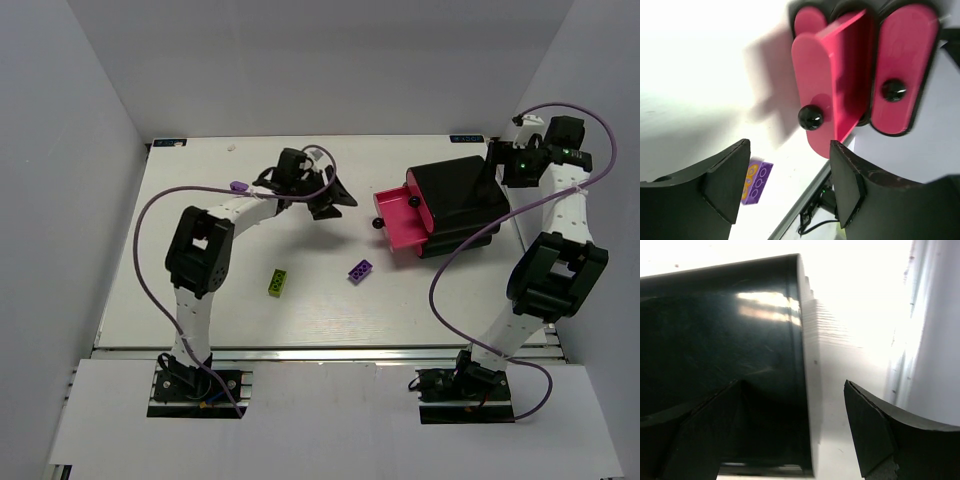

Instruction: Sort the legos into containers by color

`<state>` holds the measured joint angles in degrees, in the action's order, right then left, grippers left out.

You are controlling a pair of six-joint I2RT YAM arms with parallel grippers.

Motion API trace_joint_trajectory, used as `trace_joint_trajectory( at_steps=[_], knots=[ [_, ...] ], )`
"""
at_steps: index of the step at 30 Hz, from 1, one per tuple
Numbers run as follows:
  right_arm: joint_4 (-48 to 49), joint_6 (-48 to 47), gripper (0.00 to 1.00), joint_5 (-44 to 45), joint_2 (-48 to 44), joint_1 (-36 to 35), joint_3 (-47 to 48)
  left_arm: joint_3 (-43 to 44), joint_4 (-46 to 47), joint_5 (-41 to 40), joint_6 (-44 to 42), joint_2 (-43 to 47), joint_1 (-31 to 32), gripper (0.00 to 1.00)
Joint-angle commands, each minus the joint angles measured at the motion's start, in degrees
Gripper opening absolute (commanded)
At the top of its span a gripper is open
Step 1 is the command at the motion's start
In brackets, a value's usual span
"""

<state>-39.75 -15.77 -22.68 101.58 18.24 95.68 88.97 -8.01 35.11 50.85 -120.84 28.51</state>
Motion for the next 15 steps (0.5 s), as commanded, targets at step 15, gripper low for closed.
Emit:
trace_joint_trajectory(
  at_steps=[15],
  knots=[
    [-14.8,-73.7,0.89,-39.0,-19.8,-2.3,-6.7,0.5,-26.3,-28.2,-20.1,24.5,-9.3,0.43]
  ],
)
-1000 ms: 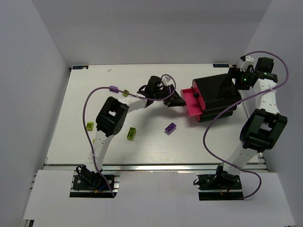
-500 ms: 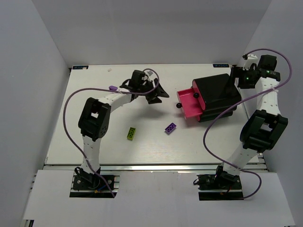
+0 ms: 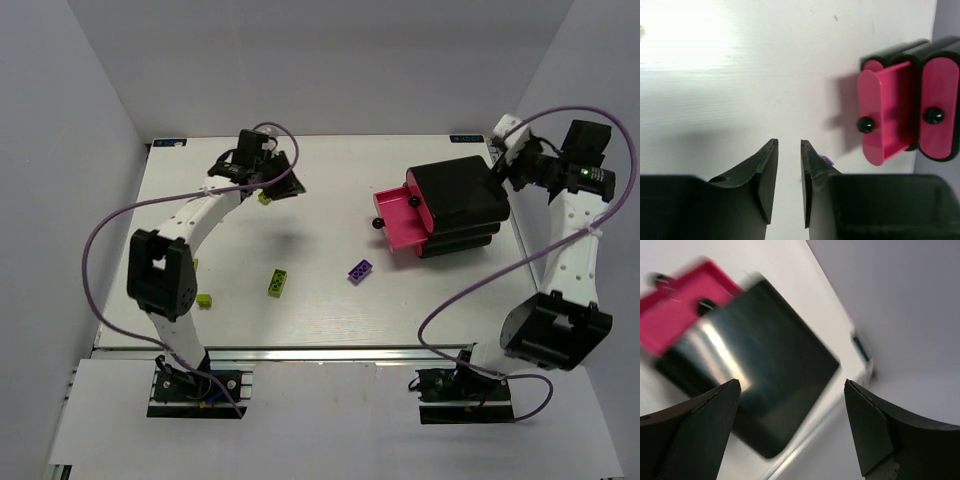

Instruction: Sort the legos into containers by color

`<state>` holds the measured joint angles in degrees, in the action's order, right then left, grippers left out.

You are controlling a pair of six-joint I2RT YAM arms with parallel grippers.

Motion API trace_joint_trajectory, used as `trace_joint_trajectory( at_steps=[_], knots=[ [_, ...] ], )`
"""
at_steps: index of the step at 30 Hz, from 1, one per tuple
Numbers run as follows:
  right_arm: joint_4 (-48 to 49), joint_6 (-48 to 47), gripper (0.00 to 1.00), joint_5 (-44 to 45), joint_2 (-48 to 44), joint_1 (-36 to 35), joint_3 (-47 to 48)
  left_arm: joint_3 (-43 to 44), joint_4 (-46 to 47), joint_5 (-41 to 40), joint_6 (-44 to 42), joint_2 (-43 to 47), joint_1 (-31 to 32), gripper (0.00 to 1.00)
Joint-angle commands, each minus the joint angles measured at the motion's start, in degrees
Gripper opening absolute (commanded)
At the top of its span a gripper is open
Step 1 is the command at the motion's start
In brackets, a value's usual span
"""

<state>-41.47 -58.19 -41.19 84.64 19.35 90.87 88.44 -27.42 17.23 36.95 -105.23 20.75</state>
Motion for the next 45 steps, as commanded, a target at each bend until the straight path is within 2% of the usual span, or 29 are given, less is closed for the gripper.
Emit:
trace_joint_trajectory(
  at_steps=[1,2,3,4,6,7,10,12,13,18,21,28,38,45],
  knots=[
    [-18.2,-38.2,0.89,-23.9,-2.6,-4.7,-2.1,0.2,-7.5,-12.7,-6.4,12.0,-2.1,0.32],
    [-28.3,-49.7,0.89,-24.3,-2.0,-6.2,-1.5,-0.9,-8.7,-13.9,-6.4,13.5,-3.2,0.29],
    [-31.9,-52.8,0.89,-24.0,-0.6,-12.0,-1.1,-3.3,-9.6,-14.7,-6.1,15.0,-3.7,0.27],
    [-33.9,-54.1,0.88,-22.9,0.0,-14.1,-0.5,-4.5,-10.2,-15.4,-5.8,17.8,-4.3,0.27],
    [-33.2,-52.6,0.86,-21.0,0.0,-19.2,-2.6,-9.0,-12.1,-15.7,-4.4,20.9,-6.0,0.36],
    [-32.4,-51.9,0.85,-18.5,-0.3,-24.0,-3.7,-10.7,-13.0,-15.5,-3.9,23.6,-6.0,0.53],
    [-27.2,-47.1,0.84,-13.5,-0.4,-33.7,-8.1,-17.4,-14.2,-15.6,-1.8,27.9,-7.5,0.72],
    [-25.0,-43.9,0.84,-10.2,0.8,-36.3,-9.7,-21.5,-14.9,-16.3,-0.4,32.5,-8.6,0.75],
    [-24.4,-42.3,0.85,-8.8,1.4,-40.0,-9.9,-22.7,-15.5,-16.4,0.0,33.9,-8.6,0.77],
    [-20.9,-37.1,0.89,-1.3,6.6,-49.0,-12.2,-25.0,-18.7,-20.4,0.7,40.7,-9.9,0.79],
    [-16.5,-35.1,0.89,5.1,9.0,-52.1,-13.8,-25.2,-21.1,-21.6,0.6,42.2,-9.9,0.80],
    [-9.9,-34.8,0.88,12.9,14.0,-54.8,-16.2,-26.0,-20.9,-21.4,0.7,43.4,-10.5,0.81],
    [-3.1,-33.7,0.86,19.2,19.6,-55.7,-18.0,-26.0,-19.8,-20.3,0.6,42.4,-10.5,0.81],
    [1.4,-33.6,0.80,22.7,20.2,-56.0,-21.8,-25.2,-17.5,-20.2,0.7,40.4,-10.5,0.80]
  ],
)
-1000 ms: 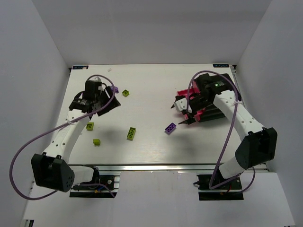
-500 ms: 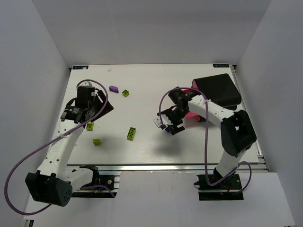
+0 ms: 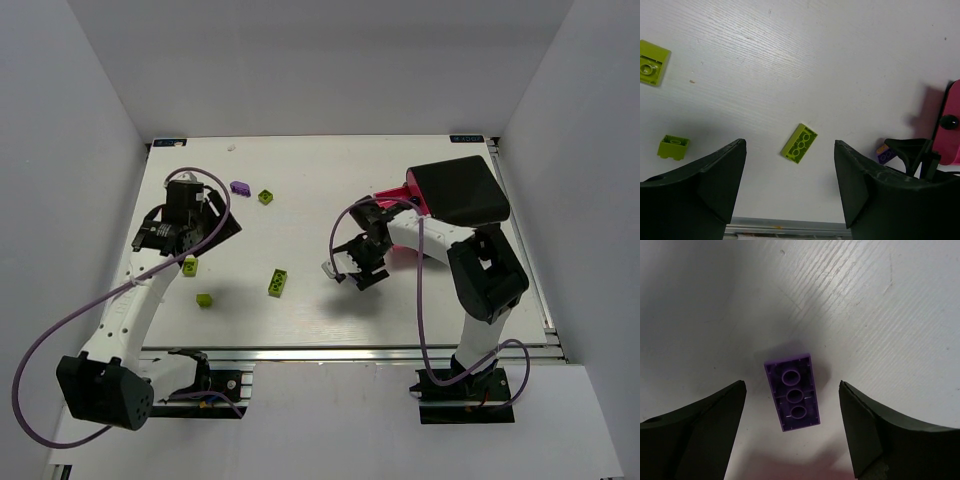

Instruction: Sort the legos into containers by color

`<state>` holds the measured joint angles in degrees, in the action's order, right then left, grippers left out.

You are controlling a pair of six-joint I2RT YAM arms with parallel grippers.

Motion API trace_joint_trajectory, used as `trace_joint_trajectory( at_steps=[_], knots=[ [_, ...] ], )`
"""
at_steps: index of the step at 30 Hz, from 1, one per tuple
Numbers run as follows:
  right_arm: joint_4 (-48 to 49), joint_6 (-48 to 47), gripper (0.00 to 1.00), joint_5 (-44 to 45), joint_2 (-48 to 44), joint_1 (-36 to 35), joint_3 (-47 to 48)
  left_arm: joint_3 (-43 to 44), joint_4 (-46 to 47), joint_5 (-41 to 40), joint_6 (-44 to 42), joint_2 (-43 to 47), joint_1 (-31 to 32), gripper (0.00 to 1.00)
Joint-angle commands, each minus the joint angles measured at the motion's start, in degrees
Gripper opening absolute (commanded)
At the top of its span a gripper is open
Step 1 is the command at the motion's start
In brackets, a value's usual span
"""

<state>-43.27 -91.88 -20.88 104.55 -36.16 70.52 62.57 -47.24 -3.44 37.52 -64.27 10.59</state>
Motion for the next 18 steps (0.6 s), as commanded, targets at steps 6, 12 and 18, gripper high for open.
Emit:
trace_joint_trajectory(
  at_steps=[6,12,18],
  knots=[
    [4.3,2.5,0.51,2.4,1.4,-0.2,-1.2,2.6,5.3,1.4,-0.3,-4.4,-0.3,0.80],
    [2.5,3.8,0.23,0.1,-1.0,0.0,-0.5,4.7,8.0,2.1,-1.7,-8.4,-1.5,0.80],
    [-3.6,17.5,0.14,-7.0,-3.2,1.7,13.8,7.4,11.1,6.9,-2.5,-14.3,-4.3,0.79]
  ],
)
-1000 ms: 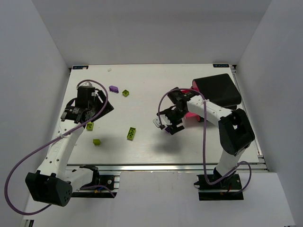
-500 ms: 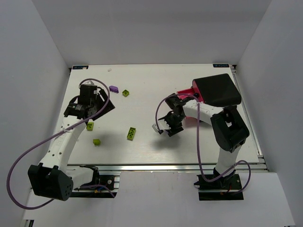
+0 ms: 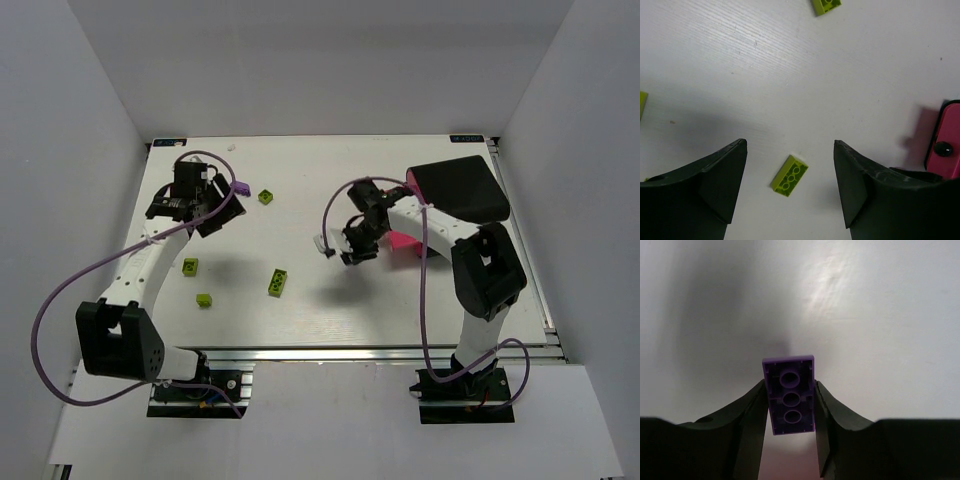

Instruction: Sort the legos into containers by color

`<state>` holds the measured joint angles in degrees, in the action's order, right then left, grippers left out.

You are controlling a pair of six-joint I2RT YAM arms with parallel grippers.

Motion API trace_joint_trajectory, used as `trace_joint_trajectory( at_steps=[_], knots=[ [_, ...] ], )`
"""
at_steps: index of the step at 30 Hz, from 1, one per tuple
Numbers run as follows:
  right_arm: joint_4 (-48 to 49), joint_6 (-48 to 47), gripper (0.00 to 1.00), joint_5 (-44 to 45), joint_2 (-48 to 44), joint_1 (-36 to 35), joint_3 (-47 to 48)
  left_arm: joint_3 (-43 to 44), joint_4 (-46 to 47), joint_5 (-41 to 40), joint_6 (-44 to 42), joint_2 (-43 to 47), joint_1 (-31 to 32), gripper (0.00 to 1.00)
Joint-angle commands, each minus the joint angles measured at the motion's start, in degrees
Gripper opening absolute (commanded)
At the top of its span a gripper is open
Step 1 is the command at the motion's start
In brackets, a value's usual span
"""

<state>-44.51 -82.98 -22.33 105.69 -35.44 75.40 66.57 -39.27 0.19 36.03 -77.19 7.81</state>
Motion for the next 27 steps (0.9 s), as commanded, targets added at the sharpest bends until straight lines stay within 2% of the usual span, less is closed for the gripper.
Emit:
trace_joint_trajectory(
  at_steps=[1,5,10,17,27],
  knots=[
    [-2.6,10.3,0.14,-5.9,-4.0,1.6,11.3,3.6,3.6,4.5,-1.1,-2.1,-2.3,0.79],
    [-4.2,16.7,0.14,-2.0,-1.5,3.6,23.3,3.5,5.9,7.5,-1.0,-3.9,-4.5,0.79],
    [-3.3,18.6,0.14,4.7,1.5,7.0,29.1,2.5,6.5,9.7,-1.2,-4.0,-6.2,0.78],
    [-6.5,11.3,0.18,11.0,3.7,11.5,33.2,1.0,7.8,11.7,-2.0,-4.4,-8.1,0.78],
    [-12.9,3.7,0.26,13.5,9.5,14.4,37.4,-0.2,9.7,13.8,-1.8,-4.7,-9.7,0.78]
  ],
)
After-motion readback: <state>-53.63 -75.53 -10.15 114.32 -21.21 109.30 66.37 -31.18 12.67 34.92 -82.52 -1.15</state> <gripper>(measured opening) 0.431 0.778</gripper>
